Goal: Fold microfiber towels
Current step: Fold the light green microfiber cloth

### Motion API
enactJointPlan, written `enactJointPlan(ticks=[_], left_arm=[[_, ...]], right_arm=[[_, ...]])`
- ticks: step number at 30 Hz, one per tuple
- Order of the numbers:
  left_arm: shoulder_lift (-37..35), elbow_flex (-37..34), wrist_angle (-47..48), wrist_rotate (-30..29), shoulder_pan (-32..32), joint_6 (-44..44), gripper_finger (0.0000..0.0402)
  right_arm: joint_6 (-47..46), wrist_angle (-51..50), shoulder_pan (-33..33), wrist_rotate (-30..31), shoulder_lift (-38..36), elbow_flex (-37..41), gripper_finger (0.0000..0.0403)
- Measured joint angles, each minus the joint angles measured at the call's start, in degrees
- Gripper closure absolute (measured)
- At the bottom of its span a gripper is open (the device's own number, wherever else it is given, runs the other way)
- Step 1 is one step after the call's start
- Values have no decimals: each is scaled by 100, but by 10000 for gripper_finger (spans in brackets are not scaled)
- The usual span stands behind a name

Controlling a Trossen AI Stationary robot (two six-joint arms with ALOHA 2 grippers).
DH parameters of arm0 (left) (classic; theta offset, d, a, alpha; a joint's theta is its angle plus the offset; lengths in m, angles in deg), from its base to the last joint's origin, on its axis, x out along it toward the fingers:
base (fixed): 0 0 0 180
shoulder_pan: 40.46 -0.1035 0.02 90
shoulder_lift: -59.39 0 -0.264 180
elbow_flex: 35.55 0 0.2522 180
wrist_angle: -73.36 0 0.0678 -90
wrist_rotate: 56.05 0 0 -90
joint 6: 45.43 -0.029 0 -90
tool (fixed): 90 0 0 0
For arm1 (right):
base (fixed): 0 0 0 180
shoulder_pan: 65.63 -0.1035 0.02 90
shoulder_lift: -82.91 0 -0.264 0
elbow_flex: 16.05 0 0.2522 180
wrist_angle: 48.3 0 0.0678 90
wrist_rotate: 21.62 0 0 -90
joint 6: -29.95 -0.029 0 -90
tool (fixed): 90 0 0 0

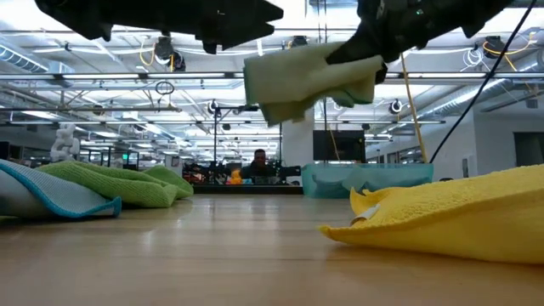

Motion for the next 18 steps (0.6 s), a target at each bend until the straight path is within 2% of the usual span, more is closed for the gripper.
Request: enactJointPlan(ticks=[4,7,13,18], left_arm=[[90,0,1,-1021,65,-64,163],[90,0,-14,-1226,-31,-67,174],[88,0,-171,-1138,-422,113,178],[85,0,-220,4,-898,662,151]], right_arm=[[-22,924,-64,-9,0,350,387],[2,1533,-82,-161,2,550,387],[226,2317,-78,-306,2,839,387],[725,2686,-67,-411,96,919,386]])
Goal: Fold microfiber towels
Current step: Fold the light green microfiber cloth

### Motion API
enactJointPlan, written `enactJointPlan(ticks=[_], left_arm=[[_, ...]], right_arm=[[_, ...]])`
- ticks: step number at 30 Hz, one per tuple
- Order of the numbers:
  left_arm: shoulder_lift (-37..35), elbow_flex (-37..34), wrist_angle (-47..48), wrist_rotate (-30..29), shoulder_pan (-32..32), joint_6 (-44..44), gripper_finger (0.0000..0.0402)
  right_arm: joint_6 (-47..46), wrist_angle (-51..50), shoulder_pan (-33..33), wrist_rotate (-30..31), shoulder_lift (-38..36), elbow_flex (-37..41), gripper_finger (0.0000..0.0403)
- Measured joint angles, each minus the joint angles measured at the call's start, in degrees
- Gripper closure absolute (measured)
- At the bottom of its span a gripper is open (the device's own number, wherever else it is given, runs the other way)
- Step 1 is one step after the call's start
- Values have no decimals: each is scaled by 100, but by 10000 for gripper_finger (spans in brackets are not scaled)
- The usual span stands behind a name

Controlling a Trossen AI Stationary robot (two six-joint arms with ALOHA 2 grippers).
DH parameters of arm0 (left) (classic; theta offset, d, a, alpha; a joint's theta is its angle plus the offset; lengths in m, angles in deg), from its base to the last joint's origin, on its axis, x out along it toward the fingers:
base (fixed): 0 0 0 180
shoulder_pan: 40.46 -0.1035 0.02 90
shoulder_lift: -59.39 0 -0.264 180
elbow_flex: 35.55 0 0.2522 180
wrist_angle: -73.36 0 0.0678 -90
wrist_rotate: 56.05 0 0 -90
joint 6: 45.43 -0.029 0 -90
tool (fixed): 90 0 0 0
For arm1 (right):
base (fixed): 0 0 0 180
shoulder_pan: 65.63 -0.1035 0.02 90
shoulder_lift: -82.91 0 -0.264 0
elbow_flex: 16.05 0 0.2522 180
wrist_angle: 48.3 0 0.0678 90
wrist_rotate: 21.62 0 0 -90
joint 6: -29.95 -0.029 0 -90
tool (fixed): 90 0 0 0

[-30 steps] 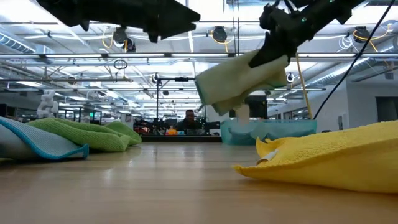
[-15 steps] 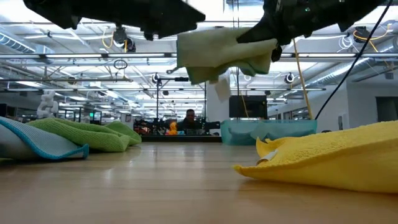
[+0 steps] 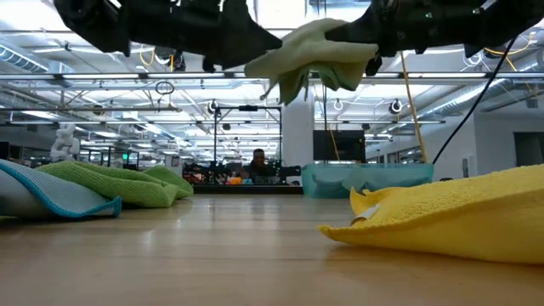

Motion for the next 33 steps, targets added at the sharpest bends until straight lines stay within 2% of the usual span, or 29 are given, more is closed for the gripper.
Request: enactJointPlan(ticks=[4,14,20,27,29,33], left_arm=[[0,0,-74,487,-252,343,122],[0,0,-91,1596,-506,977,83],[-1,0,-95,1965,-704,1314,63],[-94,0,-411,3640,-1124,2038,86],[-94,0,-518,3881,-1213,2179,102],[-94,0,-304,3990,-1390,2417,127]], right_arm=[[317,645,53,-478,353,2,385],[937,2503,165,-525,1388,2,384],[1097,2685,180,-516,1517,2,383],[1378,2668,203,-499,1517,-4,383],[1443,2627,217,-491,1518,-4,383],[1440,2621,271,-476,1524,-4,383]])
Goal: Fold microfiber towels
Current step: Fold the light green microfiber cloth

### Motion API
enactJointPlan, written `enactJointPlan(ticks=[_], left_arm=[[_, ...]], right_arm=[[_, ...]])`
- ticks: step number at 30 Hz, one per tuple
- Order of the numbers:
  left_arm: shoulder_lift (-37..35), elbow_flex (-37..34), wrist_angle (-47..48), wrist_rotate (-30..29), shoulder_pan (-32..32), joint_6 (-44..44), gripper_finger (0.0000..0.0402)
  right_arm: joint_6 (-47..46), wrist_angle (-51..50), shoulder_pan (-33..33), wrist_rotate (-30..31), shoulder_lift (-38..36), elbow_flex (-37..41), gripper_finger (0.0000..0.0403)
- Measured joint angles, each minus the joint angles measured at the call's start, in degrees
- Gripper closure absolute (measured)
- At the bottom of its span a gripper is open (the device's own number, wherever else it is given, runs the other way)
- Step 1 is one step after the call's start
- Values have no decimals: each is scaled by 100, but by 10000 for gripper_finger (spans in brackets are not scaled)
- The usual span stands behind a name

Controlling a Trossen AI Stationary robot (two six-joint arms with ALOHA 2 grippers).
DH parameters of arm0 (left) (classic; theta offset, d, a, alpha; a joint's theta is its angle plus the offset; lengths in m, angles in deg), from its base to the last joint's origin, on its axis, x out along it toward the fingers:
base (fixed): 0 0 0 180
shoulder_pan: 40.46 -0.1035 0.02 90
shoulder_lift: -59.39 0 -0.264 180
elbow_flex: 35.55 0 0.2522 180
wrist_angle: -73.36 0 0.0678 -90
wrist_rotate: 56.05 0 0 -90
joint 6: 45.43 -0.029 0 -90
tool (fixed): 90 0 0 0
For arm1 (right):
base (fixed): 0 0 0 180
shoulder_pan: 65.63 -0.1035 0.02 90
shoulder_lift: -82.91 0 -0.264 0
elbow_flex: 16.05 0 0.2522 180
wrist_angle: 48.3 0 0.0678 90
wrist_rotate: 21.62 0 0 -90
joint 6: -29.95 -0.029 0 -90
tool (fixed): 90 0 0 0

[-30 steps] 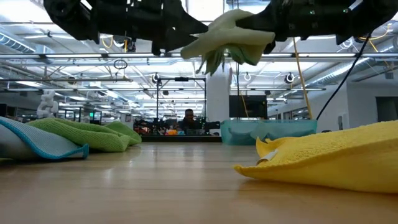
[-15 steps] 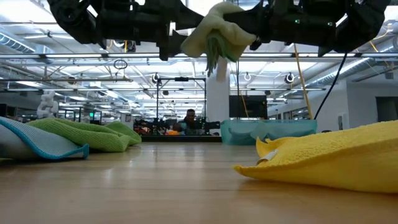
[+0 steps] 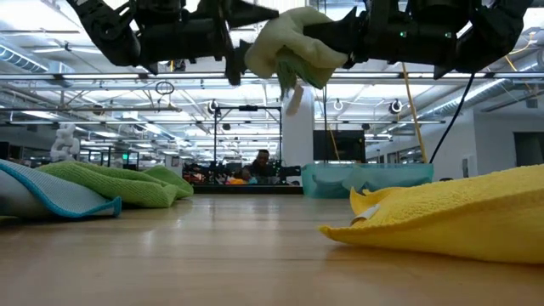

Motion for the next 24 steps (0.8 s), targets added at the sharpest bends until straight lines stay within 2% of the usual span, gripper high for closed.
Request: enactJointPlan(ticks=[4,11,19,24], left_arm=[[0,0,224,103,-106,26,131],[-70,4,244,126,24,13,112],[-70,4,414,-236,188,16,73],[-70,4,342,-338,237,31,66]], right_arm=[[0,-35,13,0,0,0,383],[-20,-45,13,0,0,0,383],[-37,-89,13,22,0,0,383],[-42,-61,13,22,0,0,383]])
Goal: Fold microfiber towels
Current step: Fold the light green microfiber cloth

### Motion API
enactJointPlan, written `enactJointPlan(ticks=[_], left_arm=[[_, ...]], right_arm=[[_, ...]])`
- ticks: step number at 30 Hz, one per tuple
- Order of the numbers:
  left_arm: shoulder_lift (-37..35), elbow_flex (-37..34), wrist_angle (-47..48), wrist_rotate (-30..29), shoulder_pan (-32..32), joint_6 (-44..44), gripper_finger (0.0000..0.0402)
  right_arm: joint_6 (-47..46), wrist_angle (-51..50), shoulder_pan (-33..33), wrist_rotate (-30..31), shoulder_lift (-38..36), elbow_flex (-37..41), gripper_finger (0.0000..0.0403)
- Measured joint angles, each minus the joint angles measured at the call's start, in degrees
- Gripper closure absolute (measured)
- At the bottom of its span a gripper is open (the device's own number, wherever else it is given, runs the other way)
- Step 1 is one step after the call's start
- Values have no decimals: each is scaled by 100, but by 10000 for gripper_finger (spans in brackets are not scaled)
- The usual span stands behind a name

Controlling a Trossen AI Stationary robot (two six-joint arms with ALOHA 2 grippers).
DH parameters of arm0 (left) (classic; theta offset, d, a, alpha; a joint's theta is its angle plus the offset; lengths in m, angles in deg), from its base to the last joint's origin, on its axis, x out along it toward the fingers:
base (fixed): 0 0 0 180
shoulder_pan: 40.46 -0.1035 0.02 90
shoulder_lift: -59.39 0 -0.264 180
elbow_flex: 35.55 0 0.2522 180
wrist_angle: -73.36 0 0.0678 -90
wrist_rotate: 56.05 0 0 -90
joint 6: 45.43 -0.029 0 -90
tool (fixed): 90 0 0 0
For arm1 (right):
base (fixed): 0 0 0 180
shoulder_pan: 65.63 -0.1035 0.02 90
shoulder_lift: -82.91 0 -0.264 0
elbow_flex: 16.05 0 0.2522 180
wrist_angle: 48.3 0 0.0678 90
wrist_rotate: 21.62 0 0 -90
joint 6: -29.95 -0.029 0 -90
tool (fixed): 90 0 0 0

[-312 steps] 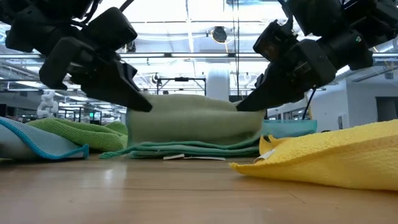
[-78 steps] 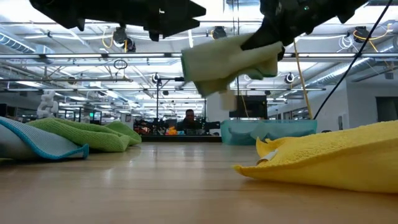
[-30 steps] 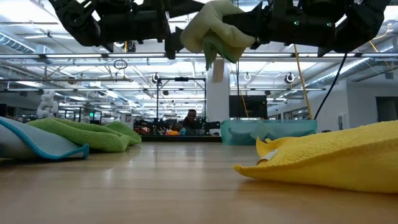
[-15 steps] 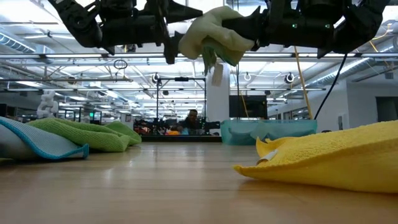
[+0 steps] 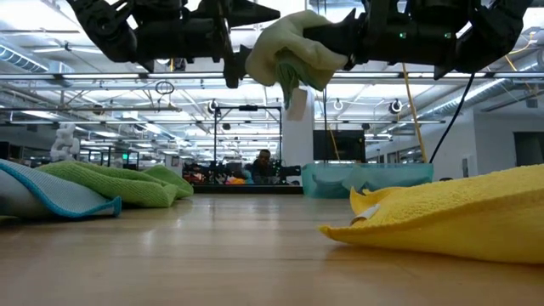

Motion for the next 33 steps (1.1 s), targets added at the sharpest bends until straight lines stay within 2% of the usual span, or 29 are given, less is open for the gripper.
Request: enactJointPlan(ticks=[12,16,26,29,33], left_arm=[[5,374,143,-218,150,-109,66],[159,594,604,-480,207,-270,66],[564,855,743,-520,192,-515,69],[564,855,793,-505,171,-595,100],[564,855,773,-491,178,-712,187]], right_arm=[[-90,226,39,7,10,-90,383],[-65,256,41,7,100,-129,383],[-186,321,133,-13,337,-195,383],[-180,351,136,-14,337,-195,383],[-168,465,130,-39,336,-195,383]])
